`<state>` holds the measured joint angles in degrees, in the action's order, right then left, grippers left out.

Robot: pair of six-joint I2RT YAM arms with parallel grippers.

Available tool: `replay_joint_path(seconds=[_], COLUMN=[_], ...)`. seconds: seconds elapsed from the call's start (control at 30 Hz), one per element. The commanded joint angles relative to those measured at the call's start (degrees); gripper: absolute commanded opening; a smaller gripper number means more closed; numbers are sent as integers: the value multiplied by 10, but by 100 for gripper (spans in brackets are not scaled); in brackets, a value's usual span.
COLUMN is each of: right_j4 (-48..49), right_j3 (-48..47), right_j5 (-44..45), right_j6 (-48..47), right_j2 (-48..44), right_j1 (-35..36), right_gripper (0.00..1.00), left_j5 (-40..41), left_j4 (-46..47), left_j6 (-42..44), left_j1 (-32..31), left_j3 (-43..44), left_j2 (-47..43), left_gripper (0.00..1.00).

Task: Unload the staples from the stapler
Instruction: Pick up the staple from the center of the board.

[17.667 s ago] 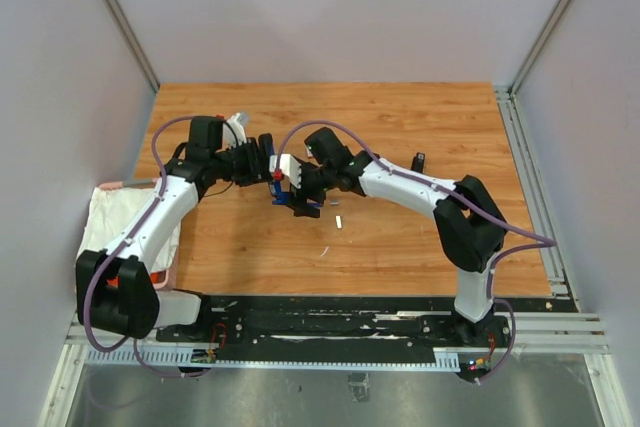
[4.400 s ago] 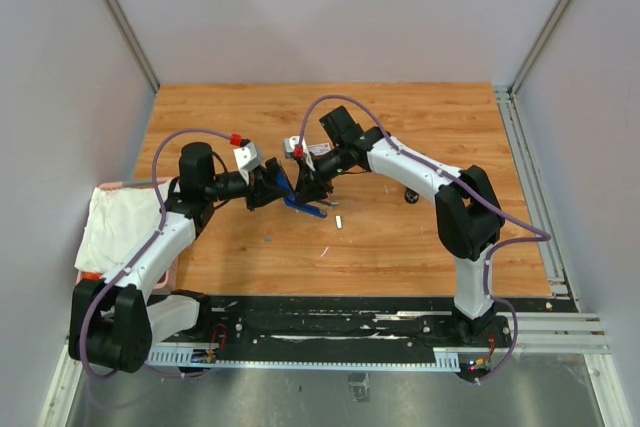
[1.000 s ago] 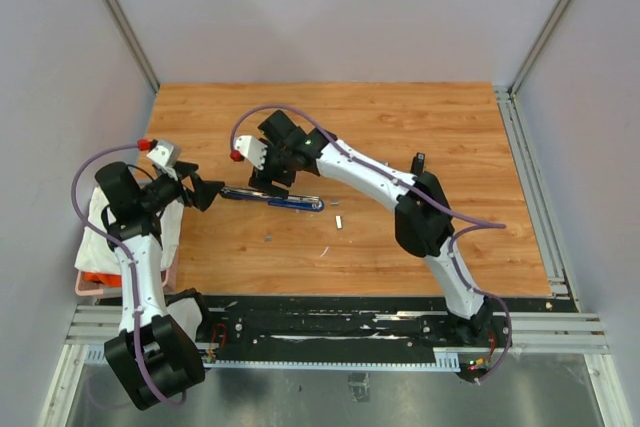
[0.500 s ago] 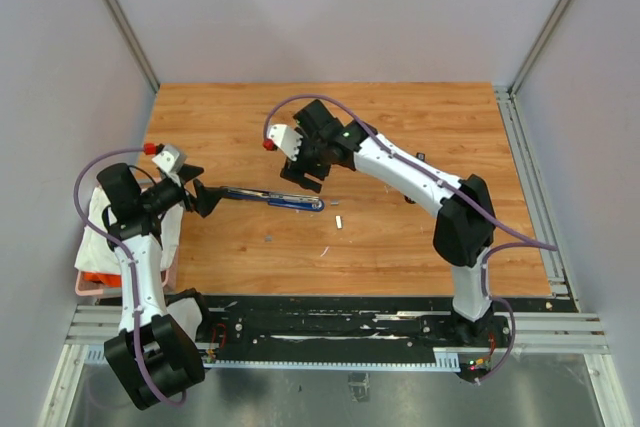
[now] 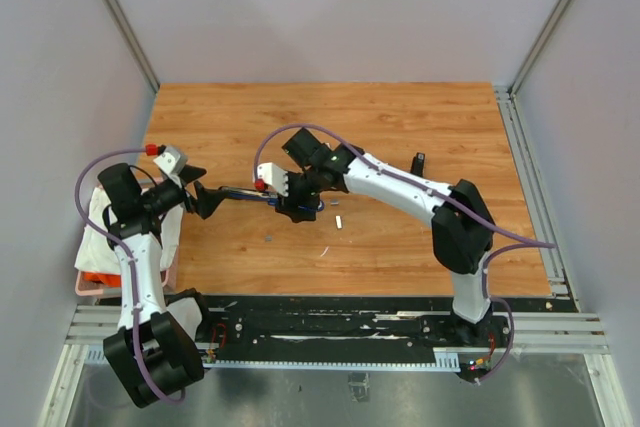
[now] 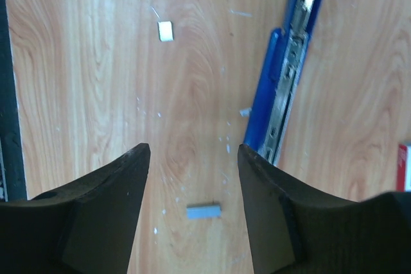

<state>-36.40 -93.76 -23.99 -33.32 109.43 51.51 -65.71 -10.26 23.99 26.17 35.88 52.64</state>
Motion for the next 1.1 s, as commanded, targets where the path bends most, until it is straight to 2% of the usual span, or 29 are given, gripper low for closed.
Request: replay_joint_path(seconds=[0.0,0.43,0.7,0.83,1.07], right_j4=[-19,-12,-29,-33,-24], right_j3=[-57,-160,-201,-194,-179], right_j5=[-11,20,-2,-38,-83], right_j6=[3,39,58,72,94], right_j2=[60,185,224,218,198], right_j1=[36,77,79,70,44], right_gripper=[57,36,32,32,34], left_j5=[-12,-32,-49,-25,-11], left_j4=[-14,-47,-86,-9,65], left_j6=[13,47,80,-18,-98], left_j1=[4,4,5,22,68], left_j3=[6,11,24,21,9], left_j2=[5,-21,-20,-4,6], left_gripper=[98,98,98,98,98])
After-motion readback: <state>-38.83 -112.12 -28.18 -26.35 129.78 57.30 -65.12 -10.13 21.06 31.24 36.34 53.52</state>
